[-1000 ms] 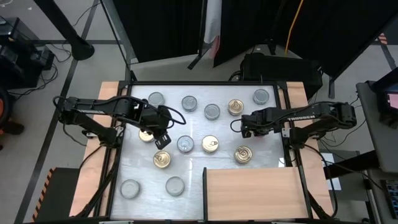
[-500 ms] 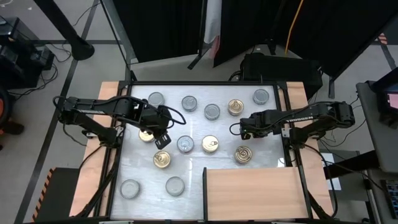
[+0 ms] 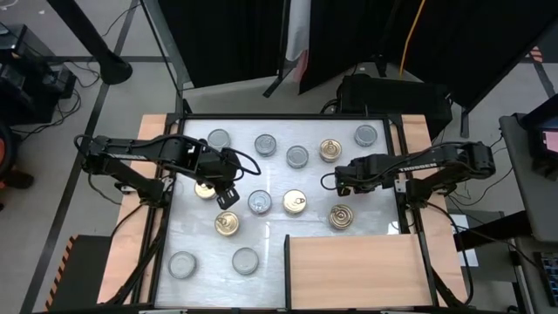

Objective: Stack canned seafood by type on shelf
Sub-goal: Put the red tuna can on the shelf

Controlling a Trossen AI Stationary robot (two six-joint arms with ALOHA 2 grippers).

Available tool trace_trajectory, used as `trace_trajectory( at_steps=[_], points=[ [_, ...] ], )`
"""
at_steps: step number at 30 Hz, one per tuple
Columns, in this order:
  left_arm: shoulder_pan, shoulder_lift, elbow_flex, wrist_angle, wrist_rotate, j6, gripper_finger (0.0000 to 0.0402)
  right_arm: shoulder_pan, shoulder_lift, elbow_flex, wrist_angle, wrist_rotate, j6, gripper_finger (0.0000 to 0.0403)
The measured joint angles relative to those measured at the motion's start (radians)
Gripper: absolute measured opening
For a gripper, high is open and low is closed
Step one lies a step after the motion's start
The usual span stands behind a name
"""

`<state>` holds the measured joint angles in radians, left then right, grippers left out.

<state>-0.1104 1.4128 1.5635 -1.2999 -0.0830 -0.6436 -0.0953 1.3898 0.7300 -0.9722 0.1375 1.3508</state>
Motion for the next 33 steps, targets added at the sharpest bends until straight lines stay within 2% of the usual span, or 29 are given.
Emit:
trace_trajectory(
  at_steps=[13, 19, 22, 27, 30, 33],
  points=[
    [0.000, 0.001, 0.000, -0.009, 0.000, 0.006, 0.0008, 0.062, 0.119, -0.006, 0.097, -0.029, -0.008, 0.0000],
    [0.000, 0.001, 0.000, -0.029, -0.001, 0.004, 0.0008, 0.095, 0.131, -0.005, 0.112, -0.028, -0.006, 0.0000],
    [0.000, 0.001, 0.000, -0.029, -0.001, 0.003, 0.0008, 0.097, 0.101, 0.000, 0.072, -0.047, -0.016, 0.0000],
    [0.000, 0.001, 0.000, -0.029, -0.001, 0.004, 0.0008, 0.096, -0.014, 0.082, -0.057, -0.050, -0.143, 0.0006],
    [0.000, 0.001, 0.000, -0.028, -0.001, 0.005, 0.0008, 0.094, -0.093, 0.145, -0.095, -0.079, -0.254, 0.0027],
    [0.000, 0.001, 0.000, -0.023, -0.001, 0.021, 0.0008, 0.082, -0.155, 0.212, -0.185, -0.104, -0.372, 0.0067]
  ],
)
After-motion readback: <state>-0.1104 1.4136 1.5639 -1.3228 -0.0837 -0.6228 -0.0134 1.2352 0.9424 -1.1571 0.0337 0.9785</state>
